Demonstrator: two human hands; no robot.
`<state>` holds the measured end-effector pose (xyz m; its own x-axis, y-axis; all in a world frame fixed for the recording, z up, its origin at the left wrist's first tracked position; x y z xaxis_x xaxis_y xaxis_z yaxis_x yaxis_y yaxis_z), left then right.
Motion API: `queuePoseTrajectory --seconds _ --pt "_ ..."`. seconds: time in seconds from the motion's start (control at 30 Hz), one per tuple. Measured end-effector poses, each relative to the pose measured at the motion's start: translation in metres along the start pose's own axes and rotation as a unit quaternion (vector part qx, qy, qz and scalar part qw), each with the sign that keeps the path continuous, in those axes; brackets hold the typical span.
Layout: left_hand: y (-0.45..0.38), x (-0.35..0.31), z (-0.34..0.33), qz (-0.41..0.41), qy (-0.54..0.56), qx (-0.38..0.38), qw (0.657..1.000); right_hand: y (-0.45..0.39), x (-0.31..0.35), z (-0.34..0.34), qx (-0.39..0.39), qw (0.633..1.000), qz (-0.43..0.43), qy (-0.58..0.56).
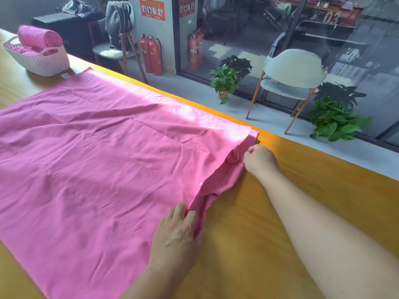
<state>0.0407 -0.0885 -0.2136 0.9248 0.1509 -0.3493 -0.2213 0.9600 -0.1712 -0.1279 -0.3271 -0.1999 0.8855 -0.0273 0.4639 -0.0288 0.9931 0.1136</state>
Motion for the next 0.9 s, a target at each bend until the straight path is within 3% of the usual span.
queuePoseTrajectory --seconds 0.13,0.3,0.4,0.57,0.7,0.9 --pt "-0.004 -0.007 -0.002 -0.052 -0.018 -0.005 0.998 -0.032 -0.019 -0.003 -0.012 0.994 -0.110 -0.021" --pt "-0.003 -0.016 -0.002 -0.111 -0.036 0.063 0.991 -0.055 -0.017 -0.005 -0.008 0.989 -0.139 -0.041" --pt "-0.008 -0.018 0.001 -0.087 -0.003 0.085 0.993 -0.064 -0.015 -0.006 -0.009 0.990 -0.136 -0.047" --pt "-0.029 -0.011 0.004 0.039 0.072 0.096 0.992 -0.072 -0.012 -0.005 -0.014 0.993 -0.118 -0.006" --pt "-0.046 -0.013 -0.003 0.057 0.070 0.072 0.993 -0.076 -0.009 -0.004 -0.028 0.996 -0.082 -0.003" --pt "-0.053 -0.015 -0.018 0.075 0.070 0.108 0.989 -0.079 -0.013 -0.005 -0.024 0.995 -0.090 -0.021"
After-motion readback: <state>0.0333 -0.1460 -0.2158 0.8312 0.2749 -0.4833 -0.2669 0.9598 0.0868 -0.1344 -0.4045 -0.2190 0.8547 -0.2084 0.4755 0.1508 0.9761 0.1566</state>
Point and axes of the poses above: each hand's wrist, its own y-axis away from the middle knuckle, its own z-axis out of the back of the hand, x = y × z, the point moved 8 cm from there along -y, towards the middle knuckle, and after that the axes turned 4 degrees about z, right-handed, at the moved point
